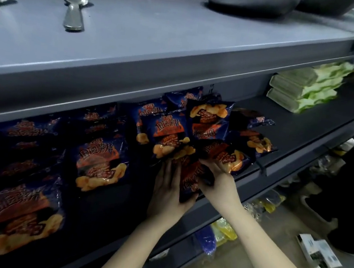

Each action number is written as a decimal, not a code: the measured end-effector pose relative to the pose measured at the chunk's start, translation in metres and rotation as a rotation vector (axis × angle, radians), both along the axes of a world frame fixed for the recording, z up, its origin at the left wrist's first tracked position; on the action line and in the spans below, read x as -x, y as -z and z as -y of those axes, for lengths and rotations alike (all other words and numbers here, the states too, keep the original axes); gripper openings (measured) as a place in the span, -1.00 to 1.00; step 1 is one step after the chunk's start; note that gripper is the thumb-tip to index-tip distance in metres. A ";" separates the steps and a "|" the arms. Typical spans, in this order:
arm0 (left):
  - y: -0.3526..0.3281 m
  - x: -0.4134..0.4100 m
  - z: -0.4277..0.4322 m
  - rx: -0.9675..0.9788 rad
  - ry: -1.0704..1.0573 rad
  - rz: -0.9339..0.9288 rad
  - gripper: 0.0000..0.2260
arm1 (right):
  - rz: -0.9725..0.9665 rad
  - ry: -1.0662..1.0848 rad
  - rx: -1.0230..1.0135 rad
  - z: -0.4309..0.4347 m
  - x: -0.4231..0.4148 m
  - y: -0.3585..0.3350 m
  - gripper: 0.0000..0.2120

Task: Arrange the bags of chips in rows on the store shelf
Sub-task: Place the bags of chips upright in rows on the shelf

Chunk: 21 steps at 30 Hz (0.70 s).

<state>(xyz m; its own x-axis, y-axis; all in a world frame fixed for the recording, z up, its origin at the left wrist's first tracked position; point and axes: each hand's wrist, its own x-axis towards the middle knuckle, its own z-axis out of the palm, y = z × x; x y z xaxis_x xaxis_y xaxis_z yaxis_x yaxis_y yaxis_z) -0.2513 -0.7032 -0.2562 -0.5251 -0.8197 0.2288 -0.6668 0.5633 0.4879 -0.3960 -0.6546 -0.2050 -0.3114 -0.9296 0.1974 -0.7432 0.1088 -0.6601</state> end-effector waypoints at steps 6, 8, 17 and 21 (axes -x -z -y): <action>0.004 0.001 0.000 0.059 -0.022 0.040 -0.18 | -0.003 -0.018 0.024 0.001 0.002 0.008 -0.51; 0.004 0.001 0.000 0.064 -0.029 0.044 -0.18 | -0.022 -0.007 0.033 0.001 0.002 0.011 -0.52; 0.001 0.001 -0.002 0.061 -0.034 0.067 -0.18 | 0.000 0.032 0.093 0.002 0.000 0.020 -0.56; -0.002 0.000 -0.004 0.050 -0.037 0.076 -0.18 | 0.023 0.062 0.149 0.002 -0.003 0.018 -0.63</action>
